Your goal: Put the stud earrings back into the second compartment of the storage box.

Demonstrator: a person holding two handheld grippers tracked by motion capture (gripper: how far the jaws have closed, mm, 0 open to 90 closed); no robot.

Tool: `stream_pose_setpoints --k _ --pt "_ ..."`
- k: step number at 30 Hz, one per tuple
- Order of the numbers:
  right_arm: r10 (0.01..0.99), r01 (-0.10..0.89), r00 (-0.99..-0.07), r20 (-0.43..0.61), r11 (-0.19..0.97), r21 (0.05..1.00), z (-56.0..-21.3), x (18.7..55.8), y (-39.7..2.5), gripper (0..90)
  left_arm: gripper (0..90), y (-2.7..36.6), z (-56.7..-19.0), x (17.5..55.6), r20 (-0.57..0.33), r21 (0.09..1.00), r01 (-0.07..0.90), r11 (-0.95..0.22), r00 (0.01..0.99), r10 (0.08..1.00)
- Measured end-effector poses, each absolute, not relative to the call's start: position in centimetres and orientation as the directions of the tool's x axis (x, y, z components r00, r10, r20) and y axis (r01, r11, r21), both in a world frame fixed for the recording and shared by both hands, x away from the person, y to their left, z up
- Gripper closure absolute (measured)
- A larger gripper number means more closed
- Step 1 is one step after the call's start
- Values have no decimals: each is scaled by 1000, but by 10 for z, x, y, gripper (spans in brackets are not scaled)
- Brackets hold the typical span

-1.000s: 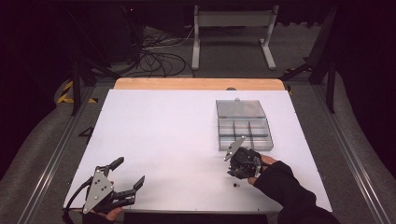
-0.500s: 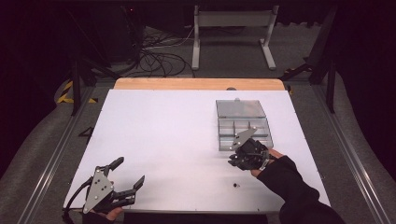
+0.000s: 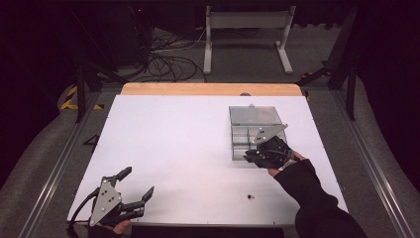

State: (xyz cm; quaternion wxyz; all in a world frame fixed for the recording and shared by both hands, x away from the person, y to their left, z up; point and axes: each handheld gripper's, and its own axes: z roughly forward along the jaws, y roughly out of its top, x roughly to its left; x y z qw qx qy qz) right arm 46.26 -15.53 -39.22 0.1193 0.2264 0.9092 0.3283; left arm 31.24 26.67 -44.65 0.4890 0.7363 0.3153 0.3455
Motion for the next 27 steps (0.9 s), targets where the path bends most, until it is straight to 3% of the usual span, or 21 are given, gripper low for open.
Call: stream_pose_setpoints --k 27 --pt "667 461 -742 -59 572 678 -400 520 -165 795 151 269 -446 312 199 939 125 -321 563 802"
